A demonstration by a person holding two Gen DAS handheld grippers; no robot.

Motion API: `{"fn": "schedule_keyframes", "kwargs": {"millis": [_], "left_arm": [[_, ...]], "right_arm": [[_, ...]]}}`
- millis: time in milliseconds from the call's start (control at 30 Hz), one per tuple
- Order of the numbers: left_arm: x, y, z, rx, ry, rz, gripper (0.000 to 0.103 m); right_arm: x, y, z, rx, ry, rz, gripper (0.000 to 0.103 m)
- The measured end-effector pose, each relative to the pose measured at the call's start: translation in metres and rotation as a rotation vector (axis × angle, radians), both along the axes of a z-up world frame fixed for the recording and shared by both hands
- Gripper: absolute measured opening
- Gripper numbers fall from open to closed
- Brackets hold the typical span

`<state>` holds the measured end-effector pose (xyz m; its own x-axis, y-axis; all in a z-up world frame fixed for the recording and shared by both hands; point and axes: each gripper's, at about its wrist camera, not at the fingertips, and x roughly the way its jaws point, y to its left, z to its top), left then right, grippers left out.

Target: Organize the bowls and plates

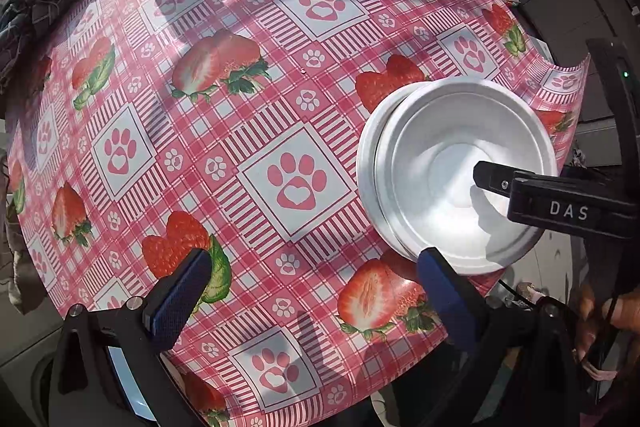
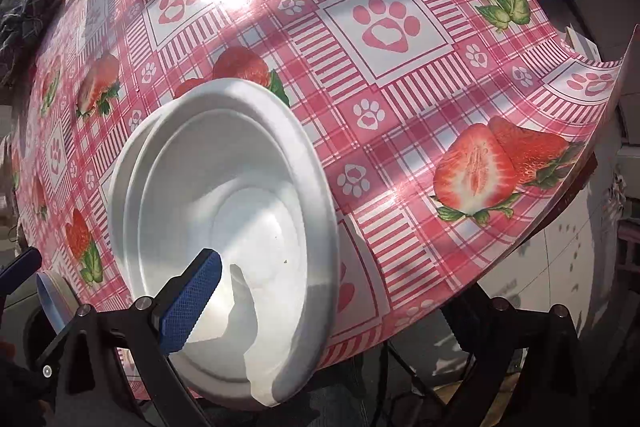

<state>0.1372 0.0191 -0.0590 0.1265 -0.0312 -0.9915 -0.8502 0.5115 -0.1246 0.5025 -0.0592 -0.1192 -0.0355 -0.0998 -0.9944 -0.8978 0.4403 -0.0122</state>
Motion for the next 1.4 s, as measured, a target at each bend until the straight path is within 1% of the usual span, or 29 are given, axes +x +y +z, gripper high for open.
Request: {"fn": "schedule_keyframes", "kwargs": {"millis": [200,300,367,433,500,700,833,900,933,967,1033,1100,1133,1233,1300,1367,1400], "left_arm": [[0.004,0.001,0.001,0.003,-0.008,-0.011,0.103],[0.006,0.001,-0.001,-0.002,-0.007,-0.016,0.103],[0.007,0.001,-0.001,-0.002,-0.005,-0.022,0.103],[0.007,0.001,0.000,0.001,-0.004,-0.026,0.103],[0.006,0.001,0.000,0.001,-0.001,-0.027,0.103],[-0.003,0.002,-0.002,0.000,0.012,-0.002,0.103],[-0.010,0.003,-0.005,-0.011,0.022,0.022,0.103],[-0.011,0.005,-0.008,-0.021,0.043,0.026,0.103],[-0.012,0.005,-0.008,-0.021,0.038,0.030,0.103],[-0.012,0.005,-0.007,-0.018,0.032,0.033,0.103],[-0.012,0.007,-0.005,-0.008,0.023,0.032,0.103],[-0.011,0.009,-0.005,-0.006,0.018,0.035,0.103],[-0.011,0.010,-0.004,-0.007,0.015,0.036,0.103],[-0.006,0.012,-0.003,-0.003,0.008,0.029,0.103],[-0.002,0.013,-0.003,-0.002,0.006,0.019,0.103],[0.003,0.014,-0.003,0.001,0.004,0.010,0.103],[0.004,0.014,-0.002,0.002,0.004,0.006,0.103]], "right_arm": [[0.034,-0.008,0.033,0.108,-0.018,-0.105,0.101],[0.038,-0.008,0.040,0.126,-0.029,-0.123,0.101],[0.036,-0.007,0.034,0.104,-0.036,-0.110,0.101],[0.034,-0.022,0.036,0.085,-0.046,-0.086,0.101],[0.028,-0.023,0.032,0.052,-0.046,-0.055,0.101],[0.000,0.000,-0.007,-0.066,-0.070,0.063,0.101],[-0.004,0.008,-0.019,-0.060,-0.036,0.045,0.102],[-0.001,0.009,-0.024,-0.052,-0.003,0.032,0.102],[0.001,0.009,-0.023,-0.053,0.012,0.025,0.102],[0.005,0.007,-0.020,-0.051,0.025,0.016,0.102],[0.012,0.006,-0.002,-0.022,0.050,-0.001,0.102],[0.020,0.005,0.021,0.018,0.082,-0.030,0.102],[0.024,0.005,0.034,0.047,0.084,-0.044,0.102],[0.037,0.008,0.078,0.162,0.034,-0.101,0.102],[0.041,0.017,0.105,0.256,-0.009,-0.112,0.102],[0.041,0.035,0.118,0.322,-0.044,-0.071,0.102],[0.039,0.044,0.115,0.322,-0.067,-0.029,0.102]]}}
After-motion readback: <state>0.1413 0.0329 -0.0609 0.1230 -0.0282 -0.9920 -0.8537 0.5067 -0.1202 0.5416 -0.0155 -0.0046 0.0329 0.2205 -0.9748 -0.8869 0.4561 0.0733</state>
